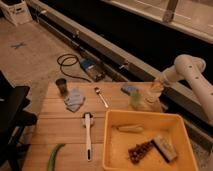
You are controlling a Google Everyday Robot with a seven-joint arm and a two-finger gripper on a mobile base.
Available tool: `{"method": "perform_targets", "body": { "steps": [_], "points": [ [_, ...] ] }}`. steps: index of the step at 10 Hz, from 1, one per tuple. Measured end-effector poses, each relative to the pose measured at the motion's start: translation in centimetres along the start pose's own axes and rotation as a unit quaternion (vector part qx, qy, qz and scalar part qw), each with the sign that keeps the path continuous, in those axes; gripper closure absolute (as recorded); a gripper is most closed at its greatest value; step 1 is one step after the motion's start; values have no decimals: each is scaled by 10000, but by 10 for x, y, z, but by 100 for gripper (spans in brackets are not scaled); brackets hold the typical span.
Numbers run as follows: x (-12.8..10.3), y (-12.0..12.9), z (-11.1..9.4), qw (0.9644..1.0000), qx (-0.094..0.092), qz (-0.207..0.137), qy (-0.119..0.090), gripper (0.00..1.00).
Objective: Place apple in paper cup
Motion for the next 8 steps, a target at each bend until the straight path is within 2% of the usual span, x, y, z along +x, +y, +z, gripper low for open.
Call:
{"method": "perform_targets", "body": {
  "steps": [5, 7, 8],
  "points": [
    [-8, 4, -4, 9999, 30, -104, -55, 29],
    [-15, 2, -21, 9997, 193, -170, -57, 29],
    [-19, 0, -38, 9992, 350, -193, -62, 29]
  ]
}}
